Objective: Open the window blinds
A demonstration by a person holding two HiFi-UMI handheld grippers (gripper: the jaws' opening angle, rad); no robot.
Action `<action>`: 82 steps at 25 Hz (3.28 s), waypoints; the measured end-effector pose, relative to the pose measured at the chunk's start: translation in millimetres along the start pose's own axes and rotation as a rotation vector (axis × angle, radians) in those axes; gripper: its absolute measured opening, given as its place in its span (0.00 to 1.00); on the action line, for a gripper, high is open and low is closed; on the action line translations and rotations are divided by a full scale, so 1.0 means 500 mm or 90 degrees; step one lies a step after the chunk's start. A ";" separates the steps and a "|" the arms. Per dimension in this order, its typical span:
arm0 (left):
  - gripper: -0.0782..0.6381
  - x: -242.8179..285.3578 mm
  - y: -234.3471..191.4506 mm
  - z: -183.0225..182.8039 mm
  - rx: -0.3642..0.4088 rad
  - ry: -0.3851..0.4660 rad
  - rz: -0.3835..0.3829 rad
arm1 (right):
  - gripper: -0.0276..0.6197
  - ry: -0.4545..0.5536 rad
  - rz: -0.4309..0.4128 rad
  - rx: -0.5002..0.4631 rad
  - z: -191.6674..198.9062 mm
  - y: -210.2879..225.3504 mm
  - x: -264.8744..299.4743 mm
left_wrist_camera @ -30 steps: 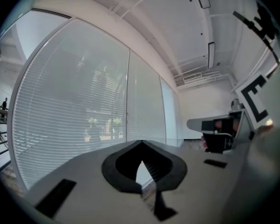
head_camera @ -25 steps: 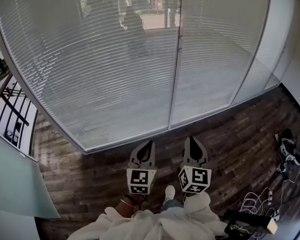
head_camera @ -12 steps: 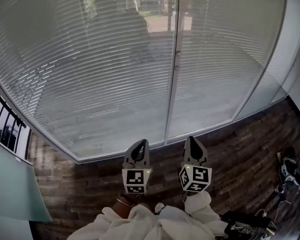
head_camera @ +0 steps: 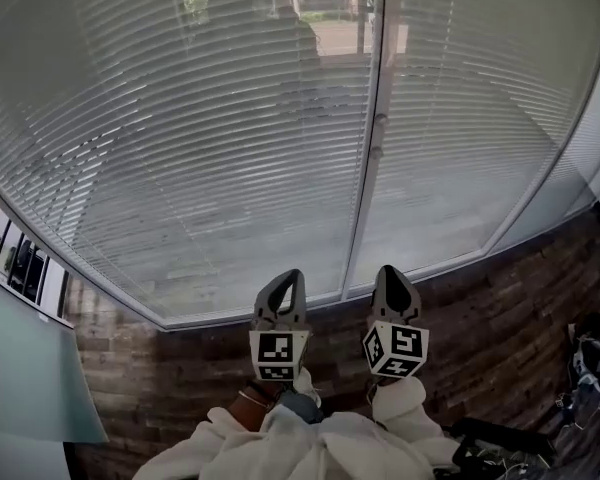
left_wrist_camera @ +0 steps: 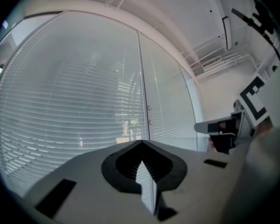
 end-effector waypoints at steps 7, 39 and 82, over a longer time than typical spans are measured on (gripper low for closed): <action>0.11 0.156 -0.089 0.005 -0.008 0.048 0.012 | 0.06 0.044 0.007 0.006 -0.001 0.002 0.183; 0.11 0.430 -0.086 0.057 -0.056 0.038 0.023 | 0.25 0.021 0.022 0.310 -0.103 0.157 0.641; 0.11 0.430 -0.083 0.071 -0.037 0.050 0.015 | 0.24 -0.041 -0.219 -1.169 -0.082 0.088 0.630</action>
Point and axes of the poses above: the fingertips, and each gripper's own axes: x forward along the fingers, y to its right, z out of its underside, the point moved 8 cm from there along -x, backward along the fingers, and after that the axes turned 14 degrees about y, right-handed, at the moved point
